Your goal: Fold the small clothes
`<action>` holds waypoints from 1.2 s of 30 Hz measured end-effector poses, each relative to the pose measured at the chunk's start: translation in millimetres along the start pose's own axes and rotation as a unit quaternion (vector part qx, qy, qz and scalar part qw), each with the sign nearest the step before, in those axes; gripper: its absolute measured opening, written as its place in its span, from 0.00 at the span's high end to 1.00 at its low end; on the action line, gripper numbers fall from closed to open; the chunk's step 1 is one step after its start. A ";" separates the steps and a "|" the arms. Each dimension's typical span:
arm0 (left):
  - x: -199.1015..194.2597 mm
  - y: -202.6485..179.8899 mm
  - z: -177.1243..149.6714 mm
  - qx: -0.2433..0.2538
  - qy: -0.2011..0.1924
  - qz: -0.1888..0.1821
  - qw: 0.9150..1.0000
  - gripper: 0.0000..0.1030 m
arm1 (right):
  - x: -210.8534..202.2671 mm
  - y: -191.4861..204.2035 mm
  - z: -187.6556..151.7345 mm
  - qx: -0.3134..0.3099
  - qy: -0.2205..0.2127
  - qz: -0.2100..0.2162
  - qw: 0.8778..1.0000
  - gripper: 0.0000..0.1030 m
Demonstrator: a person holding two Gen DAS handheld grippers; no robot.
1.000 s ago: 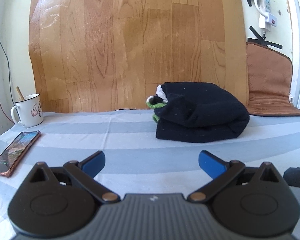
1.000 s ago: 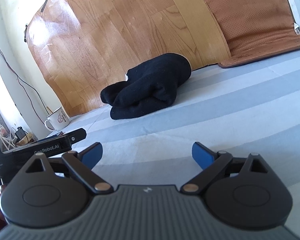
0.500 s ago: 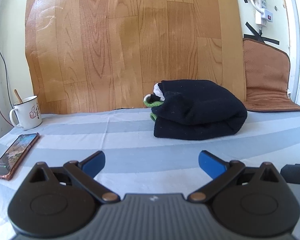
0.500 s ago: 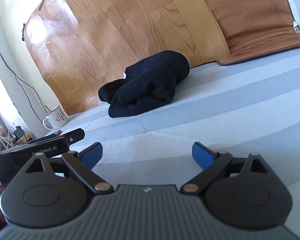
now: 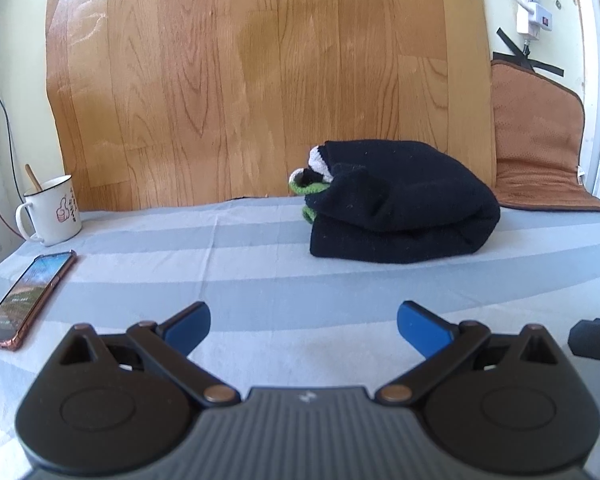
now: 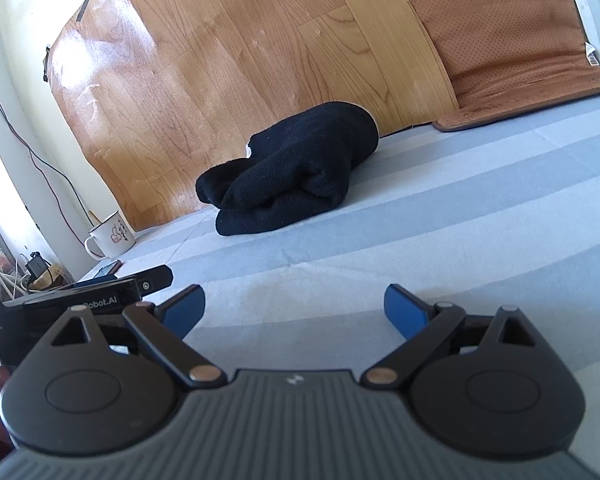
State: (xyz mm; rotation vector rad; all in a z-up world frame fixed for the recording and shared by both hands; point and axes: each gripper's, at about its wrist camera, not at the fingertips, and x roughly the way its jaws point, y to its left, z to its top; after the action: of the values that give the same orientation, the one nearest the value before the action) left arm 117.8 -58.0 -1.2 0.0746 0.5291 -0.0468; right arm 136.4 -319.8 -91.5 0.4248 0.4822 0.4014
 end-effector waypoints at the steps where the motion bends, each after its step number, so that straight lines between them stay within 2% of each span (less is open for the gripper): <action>1: 1.0 0.4 -0.3 -0.001 0.003 0.002 1.000 0.00 | 0.0 0.0 0.1 0.000 0.000 0.000 1.000 0.05; 17: 6.6 2.5 -0.5 -0.003 0.022 0.007 1.000 0.00 | -0.1 0.6 -0.3 -0.006 -0.002 -0.006 1.000 0.05; 36: 6.9 2.0 -1.1 0.004 0.022 0.019 1.000 0.00 | 0.2 0.5 0.0 -0.002 -0.002 -0.010 1.000 0.05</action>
State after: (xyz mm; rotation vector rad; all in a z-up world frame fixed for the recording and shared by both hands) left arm 123.3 -56.1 -5.5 0.0943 0.5712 -0.0110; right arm 136.5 -319.3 -91.3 0.4163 0.4803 0.3830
